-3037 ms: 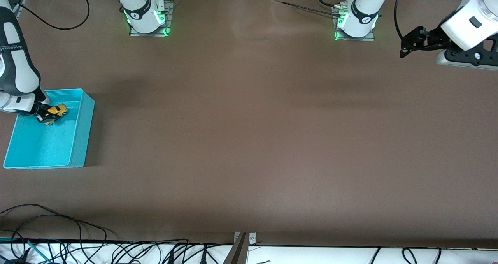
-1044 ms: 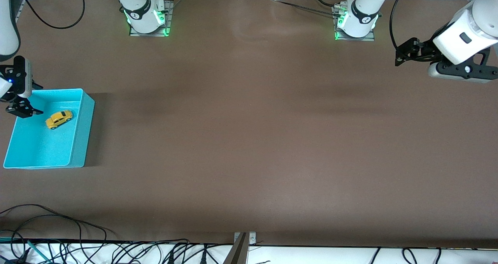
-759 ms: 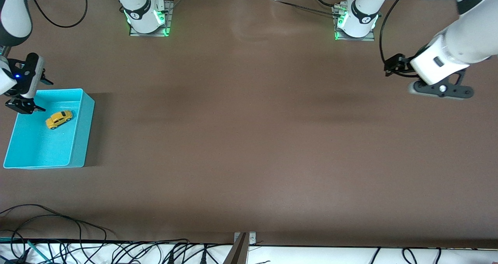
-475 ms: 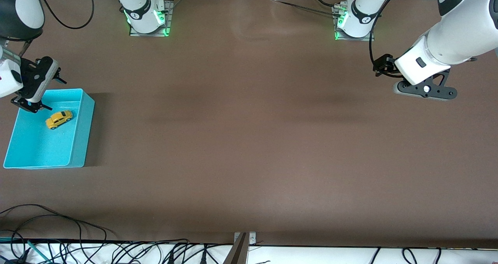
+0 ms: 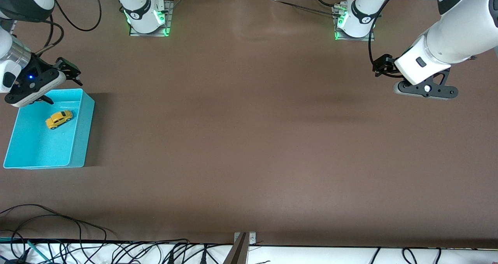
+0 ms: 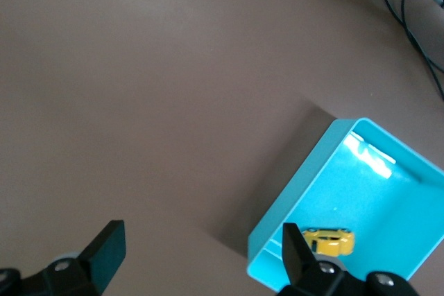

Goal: Wind up and store yellow beetle car

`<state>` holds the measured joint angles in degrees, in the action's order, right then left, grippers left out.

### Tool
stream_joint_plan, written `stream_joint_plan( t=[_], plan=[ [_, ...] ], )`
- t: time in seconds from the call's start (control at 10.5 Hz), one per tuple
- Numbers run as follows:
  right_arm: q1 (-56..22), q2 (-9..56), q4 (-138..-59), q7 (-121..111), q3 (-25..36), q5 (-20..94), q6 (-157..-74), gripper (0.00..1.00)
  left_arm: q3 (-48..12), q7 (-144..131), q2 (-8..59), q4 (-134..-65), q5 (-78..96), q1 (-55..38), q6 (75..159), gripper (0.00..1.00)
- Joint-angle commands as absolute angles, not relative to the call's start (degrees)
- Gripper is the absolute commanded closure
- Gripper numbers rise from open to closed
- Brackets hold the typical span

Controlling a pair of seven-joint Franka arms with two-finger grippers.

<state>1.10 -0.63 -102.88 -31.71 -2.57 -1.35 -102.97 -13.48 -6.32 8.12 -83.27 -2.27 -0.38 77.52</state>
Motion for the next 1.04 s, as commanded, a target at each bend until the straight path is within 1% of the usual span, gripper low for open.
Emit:
stream_joint_plan(
  t=[0.0,0.28,0.47,0.76,0.95],
  plan=[
    [-0.35,-0.88,-101.6,-18.16,-3.42,-0.09,-100.2,0.0,-13.36,-7.12,8.26,-82.09,-3.52,-0.62,77.52,0.0],
    [-0.61,-2.02,-101.16,-7.5,-5.09,1.23,-98.36,0.0,-13.18,-7.21,8.35,-82.09,-3.6,-0.44,77.43,0.0],
    [-1.05,-2.11,-98.97,-2.74,-5.62,1.23,-94.85,0.0,-13.01,-7.38,8.44,-81.83,-3.43,0.09,77.52,0.0],
    [-1.41,-2.02,-97.21,-2.46,-5.36,1.06,-93.08,0.0,-13.01,-7.29,10.62,-77.89,-3.52,0.09,77.52,0.0],
    [-1.41,-1.76,-97.21,-2.03,-4.83,1.32,-93.25,0.0,-12.92,-7.29,11.07,-77.08,-3.6,0.17,77.43,0.0]
  ],
)
